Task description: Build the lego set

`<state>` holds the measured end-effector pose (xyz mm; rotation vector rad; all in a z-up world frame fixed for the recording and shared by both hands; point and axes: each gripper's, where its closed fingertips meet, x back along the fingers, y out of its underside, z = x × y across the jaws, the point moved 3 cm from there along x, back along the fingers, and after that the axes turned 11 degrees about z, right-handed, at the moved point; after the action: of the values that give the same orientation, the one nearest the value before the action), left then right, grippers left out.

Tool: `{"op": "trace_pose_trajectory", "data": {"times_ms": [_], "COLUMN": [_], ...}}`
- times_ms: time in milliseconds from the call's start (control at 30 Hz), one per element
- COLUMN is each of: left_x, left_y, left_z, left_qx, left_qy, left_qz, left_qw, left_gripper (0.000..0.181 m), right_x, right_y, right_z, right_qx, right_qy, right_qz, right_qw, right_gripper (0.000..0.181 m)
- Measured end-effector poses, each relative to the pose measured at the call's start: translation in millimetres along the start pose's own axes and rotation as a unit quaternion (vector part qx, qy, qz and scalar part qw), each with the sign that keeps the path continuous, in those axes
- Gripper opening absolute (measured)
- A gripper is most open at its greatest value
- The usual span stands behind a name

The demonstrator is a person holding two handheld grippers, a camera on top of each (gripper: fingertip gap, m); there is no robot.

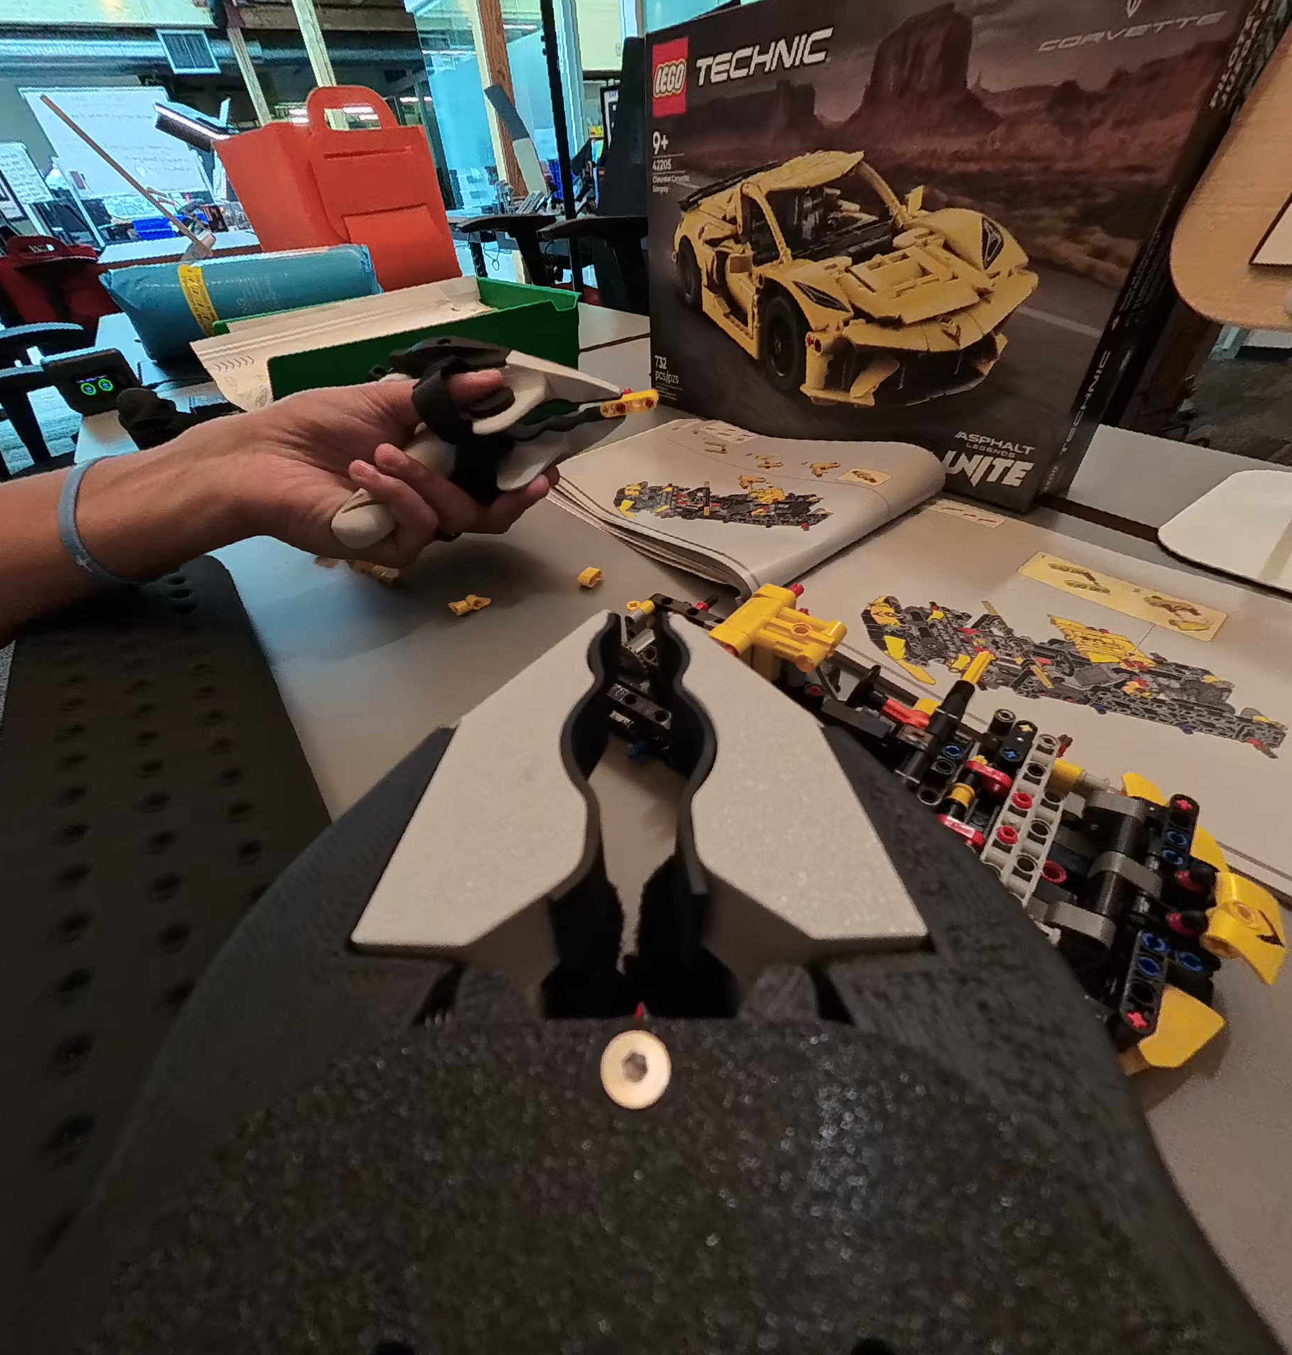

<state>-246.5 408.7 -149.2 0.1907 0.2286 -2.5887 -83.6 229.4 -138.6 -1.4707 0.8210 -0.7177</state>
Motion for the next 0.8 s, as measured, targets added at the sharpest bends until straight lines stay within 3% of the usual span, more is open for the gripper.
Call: {"op": "trace_pose_trajectory", "data": {"times_ms": [133,233,367,500,633,800], "left_x": [-7,-10,-3,5,12,14], "left_y": [22,60,109,135,152,157], "left_z": [17,28,31,30,26,23], "left_qx": [-0.082,-0.172,-0.218,-0.217,-0.230,-0.227], "left_qy": [0.024,0.043,0.058,0.064,0.057,0.050], "left_qz": [-0.073,-0.186,-0.302,-0.364,-0.406,-0.416], "left_qw": [0.994,0.967,0.926,0.903,0.883,0.879], "left_gripper": [0.007,0.007,0.007,0.007,0.007,0.007], "right_x": [0,-5,-17,-38,-53,-55], "right_y": [-1,-2,-8,-9,9,20], "right_z": [-4,-18,-17,-30,-29,-36], "right_qx": [-0.004,-0.001,0.173,0.285,0.383,0.412], "right_qy": [-0.009,-0.066,-0.100,-0.158,-0.153,-0.161], "right_qz": [0.000,-0.011,-0.092,-0.148,-0.192,-0.194], "right_qw": [1.000,0.998,0.975,0.934,0.891,0.876], "right_gripper": [0.014,0.027,0.037,0.041,0.041,0.027]}}
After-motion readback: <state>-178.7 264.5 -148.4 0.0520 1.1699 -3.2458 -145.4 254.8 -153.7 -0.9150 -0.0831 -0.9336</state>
